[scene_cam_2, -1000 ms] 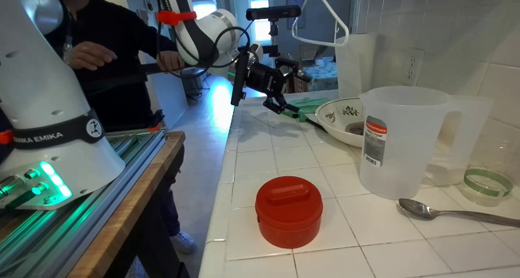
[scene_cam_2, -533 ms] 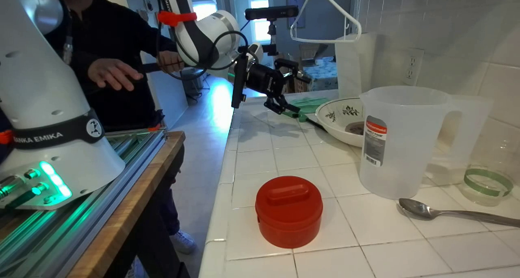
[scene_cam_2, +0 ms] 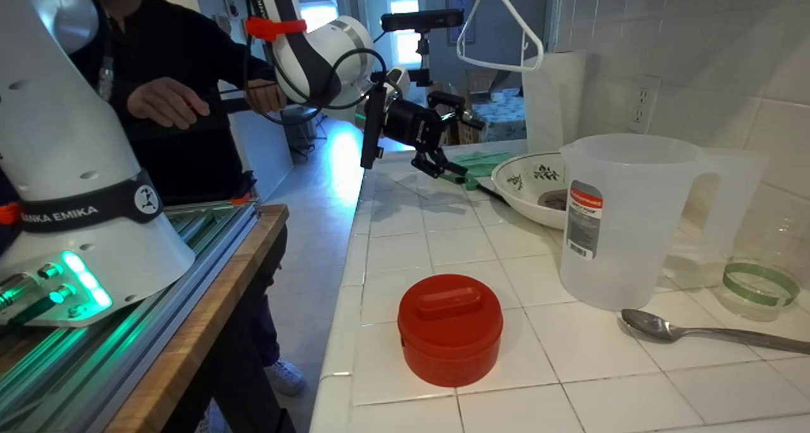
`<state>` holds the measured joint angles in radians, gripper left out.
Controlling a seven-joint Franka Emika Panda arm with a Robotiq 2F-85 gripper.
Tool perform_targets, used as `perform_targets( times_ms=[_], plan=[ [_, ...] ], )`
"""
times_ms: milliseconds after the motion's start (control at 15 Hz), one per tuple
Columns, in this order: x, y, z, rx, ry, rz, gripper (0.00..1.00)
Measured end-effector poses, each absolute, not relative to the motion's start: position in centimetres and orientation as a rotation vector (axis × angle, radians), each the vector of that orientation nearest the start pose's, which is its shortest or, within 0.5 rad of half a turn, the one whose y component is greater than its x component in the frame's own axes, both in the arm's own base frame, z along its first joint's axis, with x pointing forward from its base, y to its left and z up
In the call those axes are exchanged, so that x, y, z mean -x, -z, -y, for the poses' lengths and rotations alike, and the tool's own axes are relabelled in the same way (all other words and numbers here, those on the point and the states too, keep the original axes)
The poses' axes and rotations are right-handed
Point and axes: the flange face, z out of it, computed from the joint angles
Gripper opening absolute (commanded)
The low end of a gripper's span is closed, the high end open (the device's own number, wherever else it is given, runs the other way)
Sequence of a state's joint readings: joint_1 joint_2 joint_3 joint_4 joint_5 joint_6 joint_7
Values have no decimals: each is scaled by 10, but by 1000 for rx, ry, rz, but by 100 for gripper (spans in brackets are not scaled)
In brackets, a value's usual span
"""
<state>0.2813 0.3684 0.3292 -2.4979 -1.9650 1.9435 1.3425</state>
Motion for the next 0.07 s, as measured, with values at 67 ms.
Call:
perform_targets(
  times_ms=[67],
  plan=[
    [-385,-144,-209,-1770,-789,-942,100]
  ],
)
